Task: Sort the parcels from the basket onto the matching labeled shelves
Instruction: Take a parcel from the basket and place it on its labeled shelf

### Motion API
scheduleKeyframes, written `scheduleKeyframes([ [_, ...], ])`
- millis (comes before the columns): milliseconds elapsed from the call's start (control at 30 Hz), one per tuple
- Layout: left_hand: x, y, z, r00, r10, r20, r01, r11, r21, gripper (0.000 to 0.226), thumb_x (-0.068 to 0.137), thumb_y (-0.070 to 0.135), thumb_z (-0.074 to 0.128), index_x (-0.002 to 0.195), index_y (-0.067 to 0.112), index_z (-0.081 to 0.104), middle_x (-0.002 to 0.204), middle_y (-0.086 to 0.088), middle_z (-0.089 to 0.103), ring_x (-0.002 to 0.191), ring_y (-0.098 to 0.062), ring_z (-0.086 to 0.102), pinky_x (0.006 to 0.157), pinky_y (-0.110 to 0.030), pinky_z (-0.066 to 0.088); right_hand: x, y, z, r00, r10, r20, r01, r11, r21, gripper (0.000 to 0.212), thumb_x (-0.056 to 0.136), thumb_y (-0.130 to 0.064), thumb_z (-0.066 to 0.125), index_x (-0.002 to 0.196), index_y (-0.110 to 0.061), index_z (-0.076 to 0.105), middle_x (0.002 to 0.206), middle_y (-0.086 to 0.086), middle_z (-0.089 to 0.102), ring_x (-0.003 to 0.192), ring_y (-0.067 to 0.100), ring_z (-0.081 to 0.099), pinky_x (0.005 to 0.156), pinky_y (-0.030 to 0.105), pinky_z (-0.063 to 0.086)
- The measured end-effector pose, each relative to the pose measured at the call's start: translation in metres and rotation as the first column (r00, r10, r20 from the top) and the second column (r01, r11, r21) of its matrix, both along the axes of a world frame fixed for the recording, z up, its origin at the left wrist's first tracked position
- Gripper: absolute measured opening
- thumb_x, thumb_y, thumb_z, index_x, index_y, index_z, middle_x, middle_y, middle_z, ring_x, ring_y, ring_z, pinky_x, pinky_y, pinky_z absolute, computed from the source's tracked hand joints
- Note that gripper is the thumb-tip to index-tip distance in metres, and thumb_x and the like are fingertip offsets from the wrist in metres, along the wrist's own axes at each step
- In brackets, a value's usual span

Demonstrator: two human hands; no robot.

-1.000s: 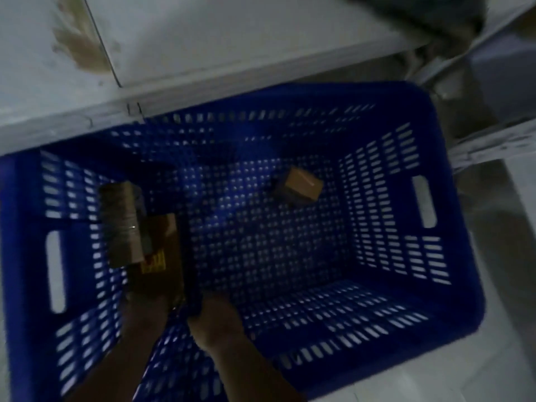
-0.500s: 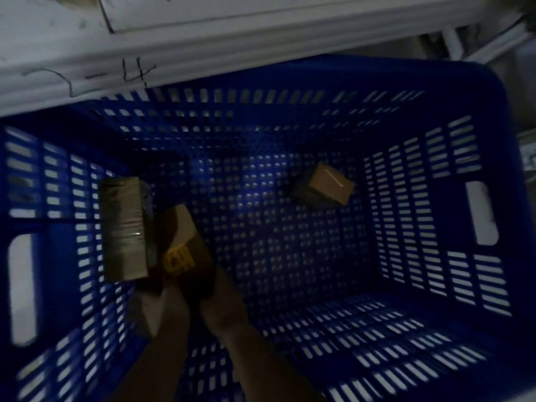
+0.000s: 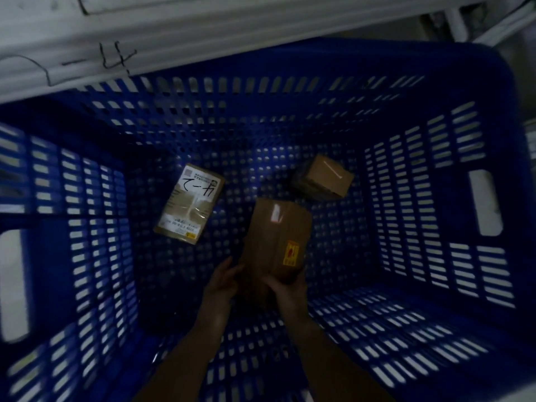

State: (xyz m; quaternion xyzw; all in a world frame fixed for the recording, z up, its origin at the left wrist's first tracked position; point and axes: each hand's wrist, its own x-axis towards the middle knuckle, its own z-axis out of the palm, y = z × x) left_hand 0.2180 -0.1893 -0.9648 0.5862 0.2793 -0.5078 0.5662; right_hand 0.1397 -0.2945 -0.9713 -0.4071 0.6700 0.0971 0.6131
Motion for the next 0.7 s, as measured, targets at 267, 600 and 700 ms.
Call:
scheduleKeyframes([
  [267, 0.012, 0.018, 0.029, 0.955, -0.052, -0.291, 0.070, 0.996, 0.050, 0.074, 0.072, 0.068, 0.053, 0.132, 0.025, 0.048, 0.122, -0.009, 0.059, 0.108, -0.032, 0.058, 0.081, -0.042, 0.052, 0.001, -0.025, 0.033, 0.971, -0.223, 0.088, 0.182, 0.924, 0.335, 0.046, 0.076, -0.028, 0.075, 0.119, -0.013, 0.066, 0.120, 0.011, 0.067, 0.110, 0.033, 0.061, 0.100, 0.050, 0.049],
  [600, 0.037, -0.008, 0.116, 0.994, -0.109, -0.023, 0.110, 0.990, 0.091, 0.051, 0.080, 0.015, 0.071, 0.128, 0.007, 0.053, 0.122, -0.015, 0.062, 0.114, -0.033, 0.057, 0.104, -0.050, 0.042, 0.018, -0.032, 0.112, 0.982, -0.101, 0.158, 0.033, 0.922, 0.385, 0.041, 0.093, -0.030, 0.056, 0.130, -0.014, 0.056, 0.115, 0.005, 0.067, 0.103, 0.023, 0.065, 0.085, 0.038, 0.057],
  [700, 0.042, -0.016, 0.148, 0.971, -0.170, 0.167, 0.142, 0.976, 0.167, 0.040, 0.079, 0.009, 0.072, 0.115, 0.010, 0.056, 0.106, -0.008, 0.065, 0.107, -0.030, 0.060, 0.093, -0.041, 0.049, 0.031, -0.032, 0.142, 0.968, 0.067, 0.240, -0.136, 0.950, 0.282, 0.027, 0.095, -0.039, 0.052, 0.117, -0.027, 0.060, 0.099, -0.010, 0.066, 0.081, 0.005, 0.067, 0.058, 0.017, 0.055],
])
